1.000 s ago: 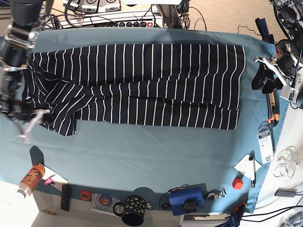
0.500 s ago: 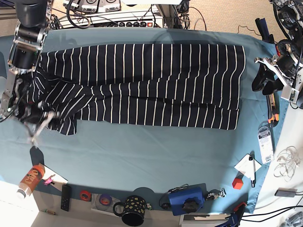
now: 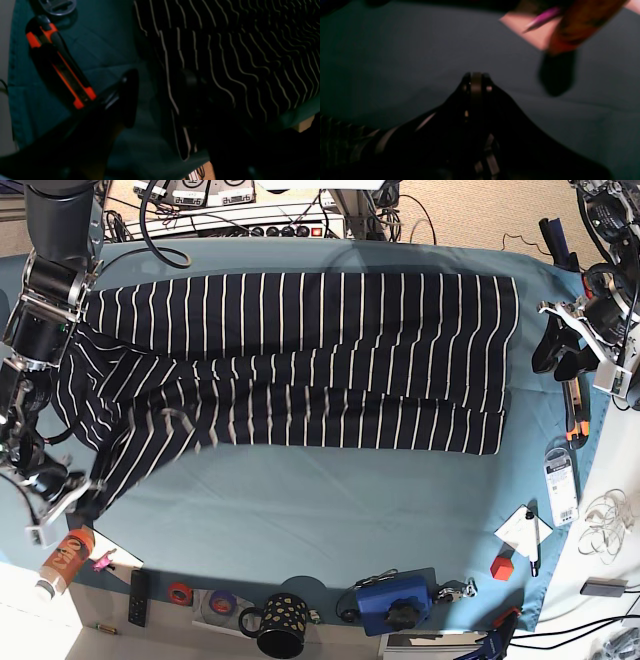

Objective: Layout the t-shirt on the table in an organized manner, then fold the t-shirt properly
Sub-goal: 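Move both grippers to the opposite long shirt edge and grasp it, then lift the grasped edge with both grippers and fold it over the shirt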

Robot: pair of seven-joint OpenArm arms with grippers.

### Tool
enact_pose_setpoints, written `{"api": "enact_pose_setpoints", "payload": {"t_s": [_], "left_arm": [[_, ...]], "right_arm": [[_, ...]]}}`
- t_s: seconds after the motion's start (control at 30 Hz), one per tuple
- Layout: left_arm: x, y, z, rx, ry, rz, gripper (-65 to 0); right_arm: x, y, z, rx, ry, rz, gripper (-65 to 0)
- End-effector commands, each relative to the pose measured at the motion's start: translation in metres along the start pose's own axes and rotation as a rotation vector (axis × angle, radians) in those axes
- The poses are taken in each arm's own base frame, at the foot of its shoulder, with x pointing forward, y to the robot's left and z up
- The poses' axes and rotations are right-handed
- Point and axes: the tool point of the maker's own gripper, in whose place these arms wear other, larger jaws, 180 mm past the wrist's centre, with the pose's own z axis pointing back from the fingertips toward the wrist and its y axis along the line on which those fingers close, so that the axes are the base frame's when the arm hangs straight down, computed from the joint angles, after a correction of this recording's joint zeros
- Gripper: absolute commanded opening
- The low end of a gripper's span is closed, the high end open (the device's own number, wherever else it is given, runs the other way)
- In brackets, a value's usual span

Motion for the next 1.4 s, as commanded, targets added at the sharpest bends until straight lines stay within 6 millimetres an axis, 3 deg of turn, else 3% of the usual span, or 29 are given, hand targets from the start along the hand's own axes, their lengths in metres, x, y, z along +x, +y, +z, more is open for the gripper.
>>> {"api": "enact_pose_setpoints", "payload": {"t_s": [0.0,0.1,0.27,0.47,0.67,0.8,0.9,1.13,1.37], "left_arm": [[0.017,-0.001,0.004,-0.009,-0.062,-0.021,-38.4],[0.030,-0.002,0.005,-0.009,-0.137,-0.018,-38.4],[0.045,-0.002,-0.003,0.013,-0.196,-0.072,-38.3],[0.056,-0.023,-0.056,0.006,-0.118,-0.247,-38.3],[0.070,-0.007,-0.113,0.032,-0.034,-0.246,-34.9],[0.060,0.016,-0.142,0.017,0.092,-0.150,-34.9],[0.051,0.025,-0.154,-0.014,0.211,-0.072,-34.8],[0.045,0.022,-0.157,-0.078,0.306,-0.003,-34.9],[0.003,0.029,-0.160,-0.081,0.429,0.083,-34.9]], "right_arm": [[0.037,-0.020,0.011,-0.070,-0.105,0.005,-65.0],[0.042,-0.032,0.012,-0.147,-0.143,-0.001,-65.0],[0.038,-0.023,0.006,-0.129,-0.133,-0.009,-65.0],[0.032,-0.002,-0.008,-0.092,-0.124,-0.023,-65.0],[0.021,0.005,-0.014,-0.091,-0.066,-0.015,-65.0],[0.019,0.002,-0.013,-0.096,-0.059,-0.012,-65.0],[0.018,0.002,-0.013,-0.096,-0.053,-0.012,-65.0],[0.014,0.003,-0.013,-0.093,-0.030,-0.014,-65.0],[0.010,0.004,-0.013,-0.090,-0.009,-0.013,-65.0]]}}
